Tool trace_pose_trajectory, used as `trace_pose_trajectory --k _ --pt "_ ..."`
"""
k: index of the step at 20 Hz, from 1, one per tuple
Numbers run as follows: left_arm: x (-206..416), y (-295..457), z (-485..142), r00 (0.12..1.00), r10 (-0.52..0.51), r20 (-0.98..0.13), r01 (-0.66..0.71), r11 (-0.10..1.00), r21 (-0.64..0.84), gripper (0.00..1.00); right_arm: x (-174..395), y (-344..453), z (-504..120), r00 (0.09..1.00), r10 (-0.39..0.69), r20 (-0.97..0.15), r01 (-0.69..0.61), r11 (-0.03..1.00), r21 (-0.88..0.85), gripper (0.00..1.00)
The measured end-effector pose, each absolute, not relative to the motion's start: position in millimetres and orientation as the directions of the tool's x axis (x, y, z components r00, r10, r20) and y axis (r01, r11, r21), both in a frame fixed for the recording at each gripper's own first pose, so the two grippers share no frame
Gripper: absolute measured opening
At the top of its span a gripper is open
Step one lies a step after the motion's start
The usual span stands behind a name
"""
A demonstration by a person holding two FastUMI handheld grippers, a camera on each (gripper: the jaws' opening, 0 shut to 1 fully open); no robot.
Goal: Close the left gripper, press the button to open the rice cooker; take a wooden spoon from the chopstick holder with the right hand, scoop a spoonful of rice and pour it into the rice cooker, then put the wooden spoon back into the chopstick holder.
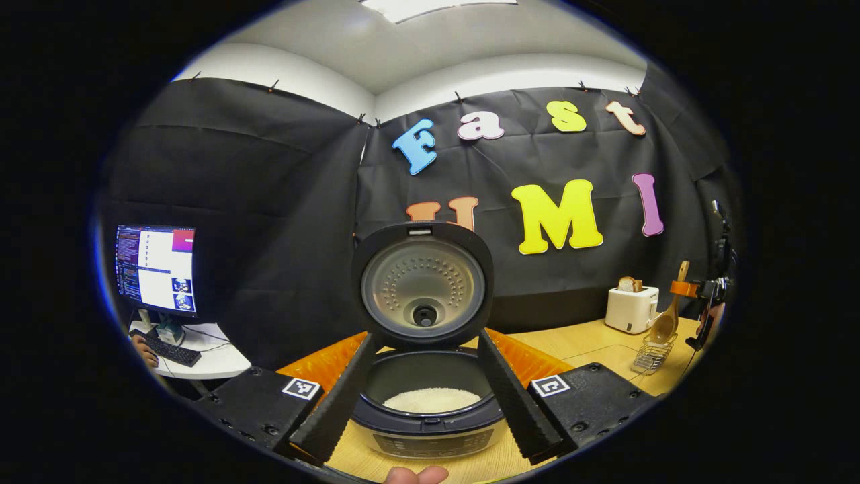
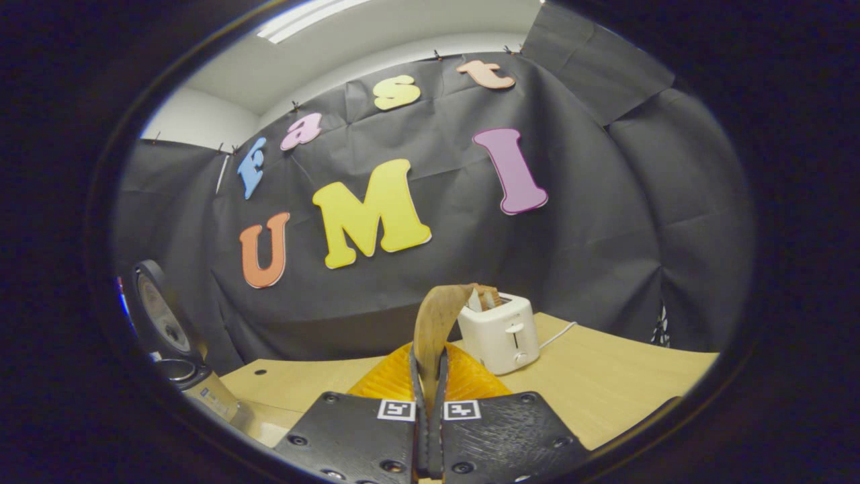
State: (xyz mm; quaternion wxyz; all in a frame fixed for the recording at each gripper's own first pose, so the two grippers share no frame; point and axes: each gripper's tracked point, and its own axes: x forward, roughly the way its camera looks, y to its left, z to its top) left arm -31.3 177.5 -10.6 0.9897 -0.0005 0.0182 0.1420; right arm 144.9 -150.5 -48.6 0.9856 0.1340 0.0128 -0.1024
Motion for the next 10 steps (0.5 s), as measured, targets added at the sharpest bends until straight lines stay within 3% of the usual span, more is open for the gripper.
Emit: trace_pose_trajectory --k 10 --pt "-31 174 -9 0.962 0.270 -0.033 -0.271 0.963 -0.012 0.98 152 -151 -99 0.964 -0.218 -0.151 0.254 0.923 0.289 0.02"
